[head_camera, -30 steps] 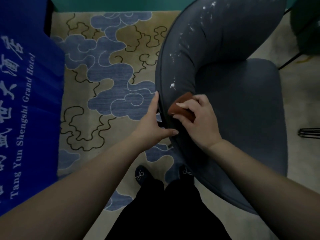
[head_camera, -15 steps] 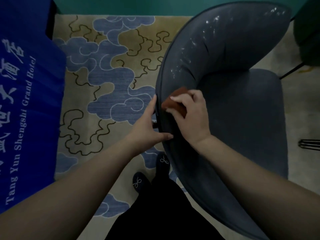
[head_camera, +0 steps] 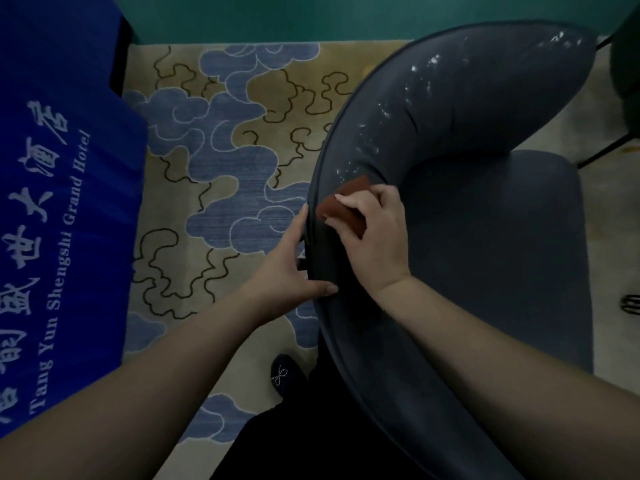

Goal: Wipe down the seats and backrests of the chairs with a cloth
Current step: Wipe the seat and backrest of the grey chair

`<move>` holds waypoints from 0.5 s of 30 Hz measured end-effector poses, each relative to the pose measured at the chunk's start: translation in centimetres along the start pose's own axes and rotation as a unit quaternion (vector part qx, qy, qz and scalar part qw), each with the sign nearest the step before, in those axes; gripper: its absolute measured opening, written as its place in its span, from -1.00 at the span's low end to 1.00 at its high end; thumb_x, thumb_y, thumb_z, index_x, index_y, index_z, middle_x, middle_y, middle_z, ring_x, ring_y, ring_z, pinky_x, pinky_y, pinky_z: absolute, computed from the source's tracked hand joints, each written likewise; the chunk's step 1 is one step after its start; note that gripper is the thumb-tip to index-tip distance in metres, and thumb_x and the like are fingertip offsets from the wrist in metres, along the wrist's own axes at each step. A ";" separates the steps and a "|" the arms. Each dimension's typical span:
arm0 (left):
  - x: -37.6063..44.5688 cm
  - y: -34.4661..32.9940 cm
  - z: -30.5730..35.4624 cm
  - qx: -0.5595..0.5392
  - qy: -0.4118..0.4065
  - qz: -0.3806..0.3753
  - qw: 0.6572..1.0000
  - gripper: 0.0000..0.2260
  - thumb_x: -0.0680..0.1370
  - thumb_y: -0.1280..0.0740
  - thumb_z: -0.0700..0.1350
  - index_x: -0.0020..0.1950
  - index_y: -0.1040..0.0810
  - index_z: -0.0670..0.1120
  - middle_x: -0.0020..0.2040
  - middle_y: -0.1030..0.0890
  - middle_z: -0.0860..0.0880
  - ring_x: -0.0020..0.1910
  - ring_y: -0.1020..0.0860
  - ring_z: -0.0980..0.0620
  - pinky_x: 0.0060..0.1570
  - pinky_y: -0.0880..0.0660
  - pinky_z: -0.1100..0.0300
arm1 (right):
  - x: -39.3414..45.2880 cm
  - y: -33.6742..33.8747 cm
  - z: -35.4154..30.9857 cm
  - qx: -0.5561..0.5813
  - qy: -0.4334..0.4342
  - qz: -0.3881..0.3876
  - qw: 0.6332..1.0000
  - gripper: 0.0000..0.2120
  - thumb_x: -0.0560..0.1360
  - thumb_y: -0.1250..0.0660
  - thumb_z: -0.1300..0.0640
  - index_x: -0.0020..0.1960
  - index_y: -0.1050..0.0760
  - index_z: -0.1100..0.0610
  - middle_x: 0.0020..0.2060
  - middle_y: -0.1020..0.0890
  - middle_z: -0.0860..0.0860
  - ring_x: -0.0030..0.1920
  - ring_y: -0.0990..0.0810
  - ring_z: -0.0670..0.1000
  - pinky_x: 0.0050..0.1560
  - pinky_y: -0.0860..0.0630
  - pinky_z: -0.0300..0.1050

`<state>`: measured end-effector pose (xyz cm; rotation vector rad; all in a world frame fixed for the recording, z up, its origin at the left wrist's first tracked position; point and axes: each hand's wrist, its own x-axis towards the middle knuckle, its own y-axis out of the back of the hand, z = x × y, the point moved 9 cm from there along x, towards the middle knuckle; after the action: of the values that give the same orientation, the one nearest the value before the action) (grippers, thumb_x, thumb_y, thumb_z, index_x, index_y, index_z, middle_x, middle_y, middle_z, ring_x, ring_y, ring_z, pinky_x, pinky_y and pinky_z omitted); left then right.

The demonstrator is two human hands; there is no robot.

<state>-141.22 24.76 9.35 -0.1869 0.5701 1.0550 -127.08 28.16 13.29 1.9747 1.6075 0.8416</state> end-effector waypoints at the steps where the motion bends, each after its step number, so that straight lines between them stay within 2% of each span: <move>1: 0.1 0.0 0.1 -0.004 -0.001 -0.001 1.000 0.07 0.34 -0.53 -0.34 0.57 0.10 0.17 0.37 -0.28 0.25 0.12 -0.54 0.30 -0.03 -0.55 0.30 | -1.1 0.2 0.1 0.001 0.003 0.006 1.000 -0.73 0.39 -0.45 -0.01 0.08 -0.57 0.00 0.06 -0.46 0.10 0.05 -0.50 0.14 0.05 -0.50 0.15; 3: 0.5 0.1 0.3 -0.006 -0.006 0.000 1.000 0.06 0.35 -0.52 -0.36 0.57 0.09 0.15 0.31 -0.31 0.32 0.05 -0.55 0.37 -0.10 -0.52 0.38 | -3.5 0.6 -0.2 0.006 0.031 0.000 0.999 -0.74 0.40 -0.41 -0.04 0.07 -0.57 -0.01 0.04 -0.48 0.09 0.00 -0.51 0.13 -0.01 -0.50 0.14; 5: 0.8 0.2 0.5 -0.004 -0.009 0.002 1.000 0.05 0.35 -0.52 -0.37 0.57 0.08 0.15 0.27 -0.31 0.36 0.03 -0.57 0.35 -0.12 -0.52 0.39 | -3.6 0.5 -0.3 0.012 0.041 -0.018 0.999 -0.74 0.39 -0.42 -0.04 0.05 -0.60 0.01 0.02 -0.49 0.10 -0.01 -0.51 0.13 -0.01 -0.49 0.14; 8: 1.3 0.3 0.4 -0.010 0.001 0.002 1.000 0.06 0.34 -0.53 -0.34 0.57 0.07 0.17 0.34 -0.31 0.28 0.03 -0.58 0.28 -0.13 -0.54 0.34 | 0.6 0.2 -0.3 -0.003 0.018 -0.010 1.000 -0.71 0.37 -0.49 0.01 0.06 -0.61 0.04 0.04 -0.48 0.13 0.04 -0.50 0.17 0.05 -0.49 0.16; 11: 1.8 0.7 0.4 0.002 0.001 0.002 1.000 0.07 0.33 -0.55 -0.31 0.55 0.08 0.22 0.31 -0.31 0.32 0.06 -0.59 0.23 -0.10 -0.57 0.29 | 2.6 -0.1 0.5 0.004 -0.021 0.003 1.000 -0.71 0.39 -0.47 -0.01 0.09 -0.58 -0.01 0.09 -0.45 0.08 0.10 -0.47 0.14 0.12 -0.48 0.14; 15: 2.6 1.4 0.5 0.025 0.003 0.002 1.000 0.08 0.33 -0.56 -0.26 0.54 0.10 0.25 0.34 -0.33 0.31 0.07 -0.60 0.23 -0.05 -0.57 0.27 | -1.6 0.1 0.0 0.013 0.008 -0.006 1.000 -0.73 0.40 -0.44 -0.04 0.08 -0.59 -0.02 0.05 -0.47 0.07 0.03 -0.50 0.10 0.00 -0.50 0.14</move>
<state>-141.34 27.66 8.53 -0.1441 0.6016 1.0429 -127.16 26.60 13.07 1.9786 1.6471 0.8370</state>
